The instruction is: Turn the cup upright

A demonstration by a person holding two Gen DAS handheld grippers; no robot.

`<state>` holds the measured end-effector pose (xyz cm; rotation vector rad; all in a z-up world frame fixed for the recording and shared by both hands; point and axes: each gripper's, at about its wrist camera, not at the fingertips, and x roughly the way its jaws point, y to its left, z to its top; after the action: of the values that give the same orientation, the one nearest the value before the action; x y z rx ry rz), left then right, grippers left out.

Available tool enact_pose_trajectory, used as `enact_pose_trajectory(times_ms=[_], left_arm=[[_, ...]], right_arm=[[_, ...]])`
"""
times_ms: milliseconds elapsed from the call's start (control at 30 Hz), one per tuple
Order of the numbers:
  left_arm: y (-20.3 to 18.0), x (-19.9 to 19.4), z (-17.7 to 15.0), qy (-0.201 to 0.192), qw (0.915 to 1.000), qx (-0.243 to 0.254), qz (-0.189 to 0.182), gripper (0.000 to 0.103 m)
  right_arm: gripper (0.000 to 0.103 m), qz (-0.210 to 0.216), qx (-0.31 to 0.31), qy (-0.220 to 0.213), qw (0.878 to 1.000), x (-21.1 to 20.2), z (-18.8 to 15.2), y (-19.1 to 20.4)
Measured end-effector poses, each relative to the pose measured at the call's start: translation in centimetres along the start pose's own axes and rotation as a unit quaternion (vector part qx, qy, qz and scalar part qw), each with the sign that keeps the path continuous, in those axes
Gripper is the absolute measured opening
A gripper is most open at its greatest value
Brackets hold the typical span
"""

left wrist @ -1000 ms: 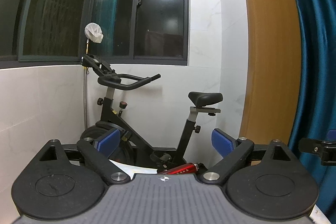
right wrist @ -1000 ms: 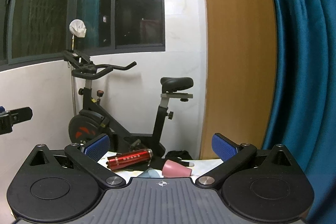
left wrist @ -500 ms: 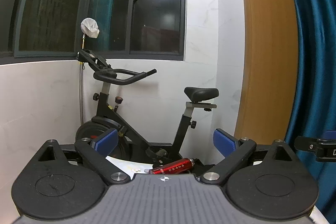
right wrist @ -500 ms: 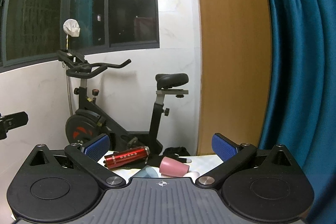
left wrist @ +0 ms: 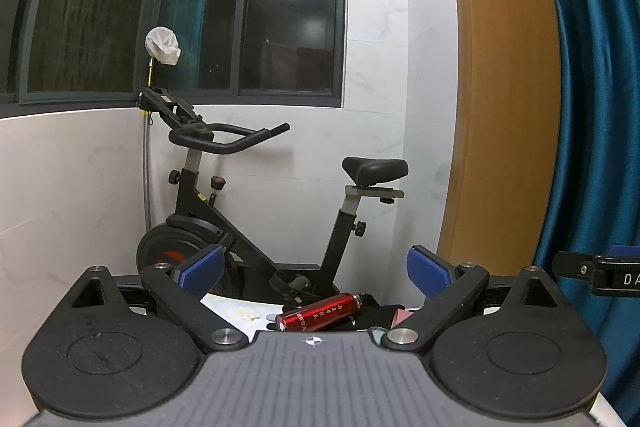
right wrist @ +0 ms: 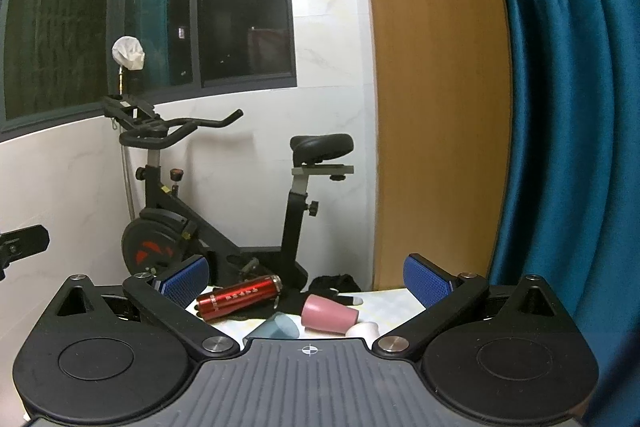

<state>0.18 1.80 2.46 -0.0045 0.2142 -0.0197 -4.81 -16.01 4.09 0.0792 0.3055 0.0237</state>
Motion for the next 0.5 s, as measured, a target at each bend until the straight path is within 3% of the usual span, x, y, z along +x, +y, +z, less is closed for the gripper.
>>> enact_pose_trajectory(times_ms=[500], left_arm=[[0.10, 0.16, -0.02, -0.002, 1.0000, 0.005, 0.006, 0.099]], right_arm=[[0.103, -0.001, 0.002, 0.002, 1.000, 0.26, -0.09, 0.05]])
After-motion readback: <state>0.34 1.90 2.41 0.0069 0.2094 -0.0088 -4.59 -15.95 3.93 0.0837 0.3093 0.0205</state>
